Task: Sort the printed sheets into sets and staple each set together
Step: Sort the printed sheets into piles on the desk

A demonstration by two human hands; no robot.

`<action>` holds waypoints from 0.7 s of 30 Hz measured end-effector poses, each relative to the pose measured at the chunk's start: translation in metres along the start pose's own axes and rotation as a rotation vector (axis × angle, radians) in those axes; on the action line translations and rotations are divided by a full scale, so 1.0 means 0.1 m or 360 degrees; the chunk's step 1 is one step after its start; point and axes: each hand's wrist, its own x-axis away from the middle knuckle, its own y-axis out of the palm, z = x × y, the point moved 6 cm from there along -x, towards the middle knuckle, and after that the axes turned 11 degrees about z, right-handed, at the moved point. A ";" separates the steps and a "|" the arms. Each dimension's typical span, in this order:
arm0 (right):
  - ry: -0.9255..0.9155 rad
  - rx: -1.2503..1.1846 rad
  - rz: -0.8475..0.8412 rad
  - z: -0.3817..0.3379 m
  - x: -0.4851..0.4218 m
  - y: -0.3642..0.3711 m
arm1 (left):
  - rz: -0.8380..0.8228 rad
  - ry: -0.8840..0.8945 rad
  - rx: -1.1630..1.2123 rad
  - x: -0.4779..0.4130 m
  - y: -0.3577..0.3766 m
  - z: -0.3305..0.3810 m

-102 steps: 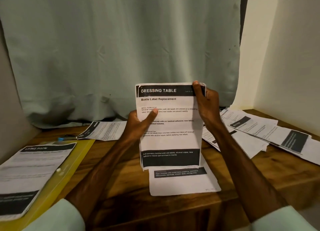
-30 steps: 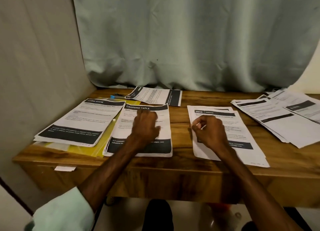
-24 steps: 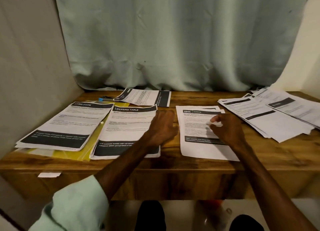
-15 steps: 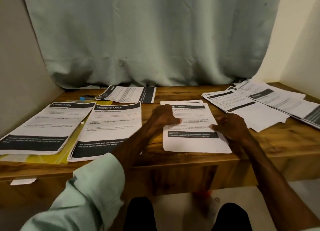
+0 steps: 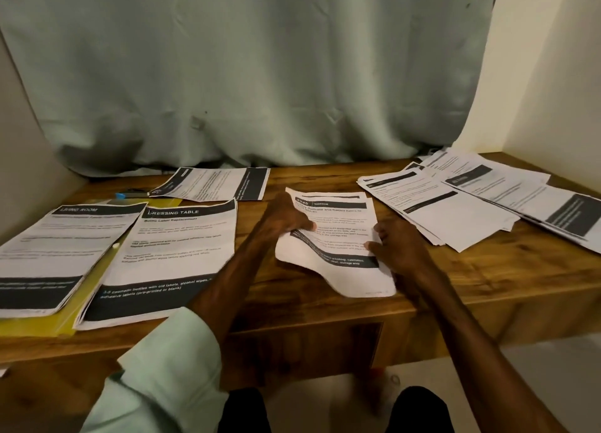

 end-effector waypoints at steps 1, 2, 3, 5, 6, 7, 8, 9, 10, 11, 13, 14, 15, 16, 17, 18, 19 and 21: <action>0.0029 -0.0073 -0.0007 0.02 0.01 0.00 | 0.0035 0.0007 0.0067 0.01 -0.03 0.00; 0.0079 -0.0142 -0.0017 0.05 0.02 -0.01 | 0.0061 0.0030 0.0142 0.01 -0.05 0.00; 0.0126 -0.0227 -0.0013 0.09 0.01 -0.01 | 0.0074 0.0067 0.0180 0.01 -0.07 -0.01; 0.0194 -0.0362 0.0036 0.14 -0.05 -0.02 | 0.0055 0.0120 0.0309 0.00 -0.14 0.00; 0.0278 -0.0460 0.0026 0.16 -0.09 -0.03 | 0.0034 0.0153 0.0364 0.00 -0.20 0.00; 0.0390 -0.0624 -0.0024 0.16 -0.13 -0.02 | 0.0028 0.0188 0.0410 0.01 -0.26 0.01; 0.0488 -0.0863 -0.0130 0.15 -0.18 0.01 | 0.0025 0.0199 0.0474 0.03 -0.34 0.03; 0.0570 -0.1126 -0.0233 0.11 -0.22 0.04 | 0.0032 0.0193 0.0550 0.05 -0.42 0.05; 0.0630 -0.1386 -0.0337 0.03 -0.24 0.03 | 0.0048 0.0173 0.0628 0.05 -0.49 0.05; 0.0673 -0.1588 -0.0425 -0.08 -0.26 0.01 | 0.0068 0.0137 0.0695 0.03 -0.55 0.05; 0.0681 -0.1739 -0.0465 -0.21 -0.34 -0.05 | 0.0052 0.0094 0.0769 0.00 -0.61 0.03; 0.0659 -0.1776 -0.0459 -0.25 -0.40 -0.06 | 0.0015 0.0083 0.0783 -0.04 -0.62 0.03; 0.0653 -0.1813 -0.0424 -0.27 -0.47 -0.06 | -0.0018 0.0069 0.0788 -0.06 -0.61 0.02; 0.0639 -0.1809 -0.0395 -0.29 -0.55 -0.06 | -0.0043 0.0062 0.0800 -0.08 -0.62 0.02; 0.0633 -0.1759 -0.0357 -0.30 -0.63 -0.05 | -0.0062 0.0053 0.0821 -0.12 -0.62 0.02; 0.0622 -0.1692 -0.0325 -0.30 -0.69 -0.06 | -0.0063 0.0048 0.0834 -0.16 -0.63 0.01; 0.0614 -0.1630 -0.0293 -0.31 -0.75 -0.07 | -0.0049 0.0046 0.0835 -0.22 -0.64 0.00; 0.0571 -0.1548 -0.0265 -0.33 -0.85 -0.08 | 0.0017 0.0055 0.0855 -0.34 -0.69 -0.02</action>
